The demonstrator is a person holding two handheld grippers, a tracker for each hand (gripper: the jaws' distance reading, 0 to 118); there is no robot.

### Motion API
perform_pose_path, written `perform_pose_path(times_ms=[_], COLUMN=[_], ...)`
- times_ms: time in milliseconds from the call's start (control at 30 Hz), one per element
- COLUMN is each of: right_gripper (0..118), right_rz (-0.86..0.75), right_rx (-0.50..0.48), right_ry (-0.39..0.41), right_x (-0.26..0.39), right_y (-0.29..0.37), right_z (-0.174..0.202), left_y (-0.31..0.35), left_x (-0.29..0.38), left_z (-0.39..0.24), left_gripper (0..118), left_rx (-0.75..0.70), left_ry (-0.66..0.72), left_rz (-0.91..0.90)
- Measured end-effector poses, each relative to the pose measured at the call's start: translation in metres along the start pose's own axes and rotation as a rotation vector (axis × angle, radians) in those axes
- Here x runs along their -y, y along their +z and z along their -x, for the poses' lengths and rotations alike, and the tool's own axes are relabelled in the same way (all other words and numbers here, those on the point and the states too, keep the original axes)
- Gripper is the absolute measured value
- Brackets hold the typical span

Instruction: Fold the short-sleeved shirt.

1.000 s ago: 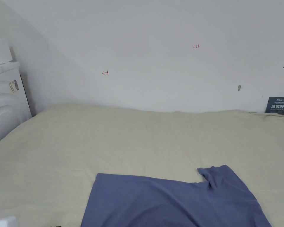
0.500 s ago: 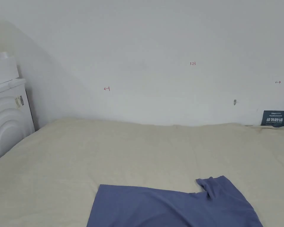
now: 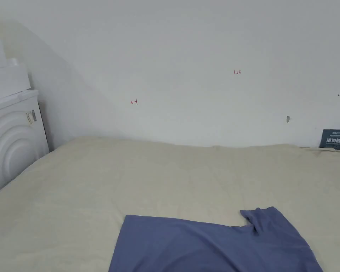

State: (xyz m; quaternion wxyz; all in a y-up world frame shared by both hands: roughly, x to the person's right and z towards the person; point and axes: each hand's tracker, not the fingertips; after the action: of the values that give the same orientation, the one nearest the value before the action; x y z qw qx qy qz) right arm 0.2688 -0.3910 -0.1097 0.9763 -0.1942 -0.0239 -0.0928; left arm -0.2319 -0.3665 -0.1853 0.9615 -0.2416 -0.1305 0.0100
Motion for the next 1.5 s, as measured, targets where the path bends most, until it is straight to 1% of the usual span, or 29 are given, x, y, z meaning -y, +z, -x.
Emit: perform_pose_path(times_ms=[133, 200, 233, 267, 300, 333, 367, 400, 567, 633, 767, 800, 900, 1000, 1033, 1067, 1100, 1133, 1167, 1233, 1267, 1300, 1333, 1367, 1400, 1433, 1467, 1500], right_gripper=[0, 0, 0, 0, 0, 0, 0, 0, 0, 0, 0, 0, 0, 0, 0, 0, 0, 0, 0, 2, 4, 12, 38, 65, 87, 97, 97, 97], right_rz=[0.008, 0.017, 0.019, 0.026, 0.034, 0.039, 0.043, 0.047, 0.062, 0.068, 0.083, 0.085, 0.093, 0.102, 0.103, 0.106, 0.109, 0.110, 0.115, 0.131, 0.134, 0.147, 0.176, 0.217, 0.263, 0.308, 0.324, 0.355], right_rx=[0.003, -0.005, -0.006, -0.011, -0.014, -0.012, -0.010, -0.011, -0.006, 0.001, 0.020, 0.025, 0.040, 0.048, 0.050, 0.049, 0.050, 0.052, 0.053, 0.063, 0.084, 0.105, 0.131, 0.150, 0.167, 0.173, 0.159, 0.171], right_ry=[0.001, -0.005, -0.010, -0.015, -0.016, -0.015, -0.014, -0.015, -0.033, -0.031, -0.039, -0.041, -0.050, -0.067, -0.076, -0.083, -0.086, -0.087, -0.086, -0.071, -0.063, -0.053, -0.040, -0.044, -0.057, -0.068, -0.061, -0.051], right_x=[0.003, 0.003, 0.005, 0.007, 0.008, 0.010, 0.012, 0.013, 0.016, 0.017, 0.018, 0.019, 0.020, 0.023, 0.024, 0.025, 0.026, 0.027, 0.028, 0.031, 0.032, 0.034, 0.035, 0.038, 0.041, 0.045, 0.049, 0.051], right_y=[0.001, 0.003, 0.003, 0.002, 0.002, 0.001, 0.001, 0.001, 0.001, 0.001, 0.001, 0.001, 0.000, -0.003, -0.004, -0.005, -0.006, -0.006, -0.006, -0.008, -0.007, -0.008, -0.009, -0.012, -0.018, -0.024, -0.029, -0.033], right_z=[0.000, 0.000, 0.000, 0.000, 0.000, 0.001, 0.001, 0.001, -0.001, -0.003, -0.008, -0.010, -0.013, -0.016, -0.017, -0.017, -0.017, -0.017, -0.017, -0.019, -0.020, -0.023, -0.028, -0.034, -0.041, -0.048, -0.053, -0.056], left_y=[-0.008, -0.015, -0.018, -0.023, -0.030, -0.037, -0.045, -0.052, -0.114, -0.137, -0.171, -0.178, -0.186, -0.183, -0.181, -0.177, -0.172, -0.171, -0.172, -0.176, -0.177, -0.177, -0.175, -0.174, -0.173, -0.173, -0.175, -0.176], left_x=[0.006, 0.013, 0.016, 0.017, 0.019, 0.019, 0.020, 0.021, 0.030, 0.034, 0.047, 0.049, 0.058, 0.059, 0.060, 0.060, 0.061, 0.062, 0.063, 0.067, 0.067, 0.066, 0.066, 0.067, 0.067, 0.068, 0.070, 0.072], left_z=[0.004, 0.009, 0.013, 0.017, 0.020, 0.022, 0.024, 0.025, 0.028, 0.031, 0.039, 0.041, 0.043, 0.035, 0.031, 0.028, 0.026, 0.022, 0.018, 0.020, 0.023, 0.025, 0.025, 0.025, 0.024, 0.024, 0.025, 0.027], left_gripper=[0, 0, 3, 12, 28, 54, 67, 71, 71, 71, 71, 71, 72, 68, 64, 50, 27, 12, 12, 12, 12, 12, 12, 12, 12, 12, 12, 12], left_rx=[-0.030, -0.042, -0.053, -0.043, -0.035, -0.043, -0.040, -0.041, -0.064, -0.089, -0.078, -0.102, -0.091, -0.111, -0.121, -0.111, -0.063, -0.039, -0.099, -0.101, -0.102, -0.099, -0.095, -0.093, -0.092, -0.092, -0.092, -0.093], left_ry=[-0.004, 0.019, 0.035, 0.051, 0.078, 0.094, 0.090, 0.083, 0.035, 0.042, 0.079, 0.071, 0.086, 0.019, 0.009, -0.002, 0.002, 0.033, 0.011, 0.021, 0.050, 0.066, 0.069, 0.067, 0.064, 0.061, 0.064, 0.075], left_rz=[0.050, 0.077, 0.076, 0.090, 0.118, 0.149, 0.145, 0.146, 0.252, 0.312, 0.366, 0.390, 0.384, 0.365, 0.358, 0.343, 0.322, 0.318, 0.324, 0.331, 0.334, 0.336, 0.334, 0.332, 0.328, 0.325, 0.323, 0.320])
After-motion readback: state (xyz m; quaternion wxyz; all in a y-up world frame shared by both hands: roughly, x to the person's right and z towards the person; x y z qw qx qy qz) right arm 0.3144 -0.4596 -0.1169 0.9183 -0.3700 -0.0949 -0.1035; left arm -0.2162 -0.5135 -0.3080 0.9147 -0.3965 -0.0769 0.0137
